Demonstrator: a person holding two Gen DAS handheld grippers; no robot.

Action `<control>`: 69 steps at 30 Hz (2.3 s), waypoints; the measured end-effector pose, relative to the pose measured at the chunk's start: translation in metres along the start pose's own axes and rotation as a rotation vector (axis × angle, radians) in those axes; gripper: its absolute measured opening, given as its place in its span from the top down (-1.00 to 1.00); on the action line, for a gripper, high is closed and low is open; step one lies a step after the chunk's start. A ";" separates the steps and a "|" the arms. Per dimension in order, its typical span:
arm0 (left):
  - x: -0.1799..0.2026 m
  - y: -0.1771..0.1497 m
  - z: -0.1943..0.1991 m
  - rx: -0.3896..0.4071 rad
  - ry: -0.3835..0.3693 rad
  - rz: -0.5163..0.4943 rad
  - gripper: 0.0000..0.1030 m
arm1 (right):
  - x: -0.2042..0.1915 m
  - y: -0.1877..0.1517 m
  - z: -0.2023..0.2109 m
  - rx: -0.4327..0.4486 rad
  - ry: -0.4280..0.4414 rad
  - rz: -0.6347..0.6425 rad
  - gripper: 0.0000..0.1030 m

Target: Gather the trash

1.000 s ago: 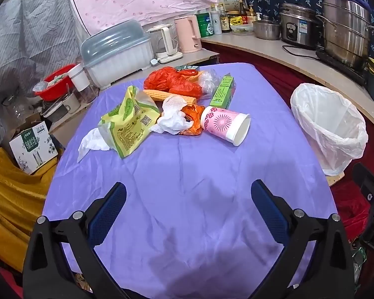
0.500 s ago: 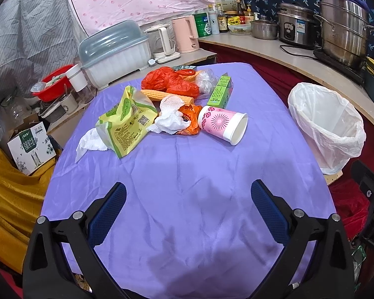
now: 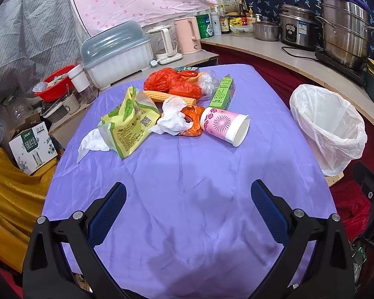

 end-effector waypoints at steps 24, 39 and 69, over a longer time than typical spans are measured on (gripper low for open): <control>-0.004 0.001 0.001 0.001 -0.001 0.002 -0.86 | 0.001 0.003 0.003 0.005 0.002 0.000 -0.87; -0.005 0.001 0.002 0.001 -0.001 0.001 -0.86 | 0.002 0.003 0.003 0.006 0.000 -0.001 -0.87; -0.038 0.003 -0.039 -0.061 -0.012 0.081 -0.86 | -0.012 0.005 -0.036 -0.027 -0.004 -0.005 -0.87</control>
Point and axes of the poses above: each gripper's, at about its wrist camera, not at the fingertips, and z roughly against the way its jaws point, x to its right, y to its top, the point moved 9 cm from there along -z, roughly the way its jaws point, and after that the axes turned 1 degree about -z, right-handed, at the moved point
